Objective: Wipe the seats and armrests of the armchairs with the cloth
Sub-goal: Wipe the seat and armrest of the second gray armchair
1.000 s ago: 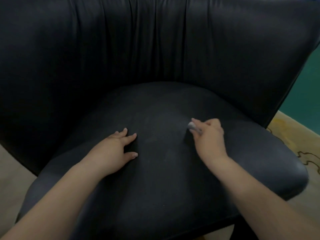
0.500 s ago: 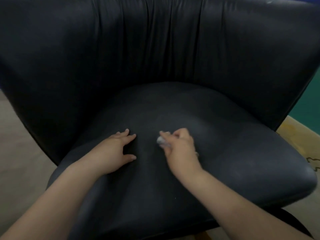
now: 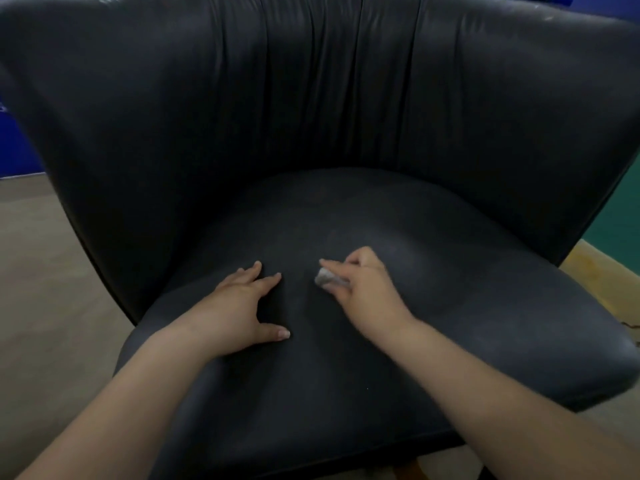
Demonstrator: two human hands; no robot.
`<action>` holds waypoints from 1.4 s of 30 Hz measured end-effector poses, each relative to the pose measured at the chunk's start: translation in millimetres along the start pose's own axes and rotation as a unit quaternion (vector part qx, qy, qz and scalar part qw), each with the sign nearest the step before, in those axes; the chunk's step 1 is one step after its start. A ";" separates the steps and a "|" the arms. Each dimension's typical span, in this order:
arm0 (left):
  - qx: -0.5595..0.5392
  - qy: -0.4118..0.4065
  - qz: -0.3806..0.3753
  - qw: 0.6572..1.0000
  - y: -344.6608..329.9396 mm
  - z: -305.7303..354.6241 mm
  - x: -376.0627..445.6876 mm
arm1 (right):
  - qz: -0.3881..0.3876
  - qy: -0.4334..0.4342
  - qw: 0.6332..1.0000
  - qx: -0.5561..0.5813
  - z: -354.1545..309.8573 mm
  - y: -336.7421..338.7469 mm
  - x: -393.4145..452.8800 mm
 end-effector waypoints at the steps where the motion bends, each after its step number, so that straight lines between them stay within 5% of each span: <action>1: -0.003 0.000 -0.003 1.000 0.4 -0.7 -0.5 | 0.015 -0.024 1.000 0.006 9.2 10.5 10.4; 5: -0.006 -0.001 -0.002 1.000 -1.4 -2.3 -4.4 | 0.070 -0.115 0.989 0.052 35.8 41.6 30.8; 10: 0.002 0.001 -0.002 1.000 -1.8 -1.2 -2.8 | -0.019 0.028 0.999 0.012 -21.7 -15.6 4.3; 13: 0.005 0.002 -0.005 1.000 -1.0 -1.0 -2.6 | -0.038 0.023 0.999 0.010 -15.7 -5.3 17.8; 18: -0.010 0.004 0.006 1.000 -2.1 -1.3 -4.3 | 0.057 -0.064 0.996 0.008 15.0 23.1 25.5; 24: -0.002 0.003 0.010 1.000 -0.5 0.5 -4.5 | -0.010 0.073 0.997 0.029 -29.6 -17.5 -17.3; 30: -0.004 0.004 0.008 1.000 -3.0 0.1 -7.3 | 0.069 -0.058 0.996 -0.005 26.2 30.2 23.9; 36: 0.015 -0.002 -0.013 1.000 0.4 0.2 -3.2 | -0.032 0.070 0.997 -0.014 -11.3 -9.9 9.0; 42: 0.000 -0.006 0.001 1.000 -4.8 -3.1 -7.1 | 0.008 -0.046 0.995 -0.093 39.4 38.0 70.9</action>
Point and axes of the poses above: each hand's wrist, its own x-axis towards the middle knuckle, its own y-axis out of the back of the hand, z = x × y, the point moved 3 cm from there along x, towards the middle knuckle, and after that the axes turned 10 degrees about -y, right-handed, at the moved point
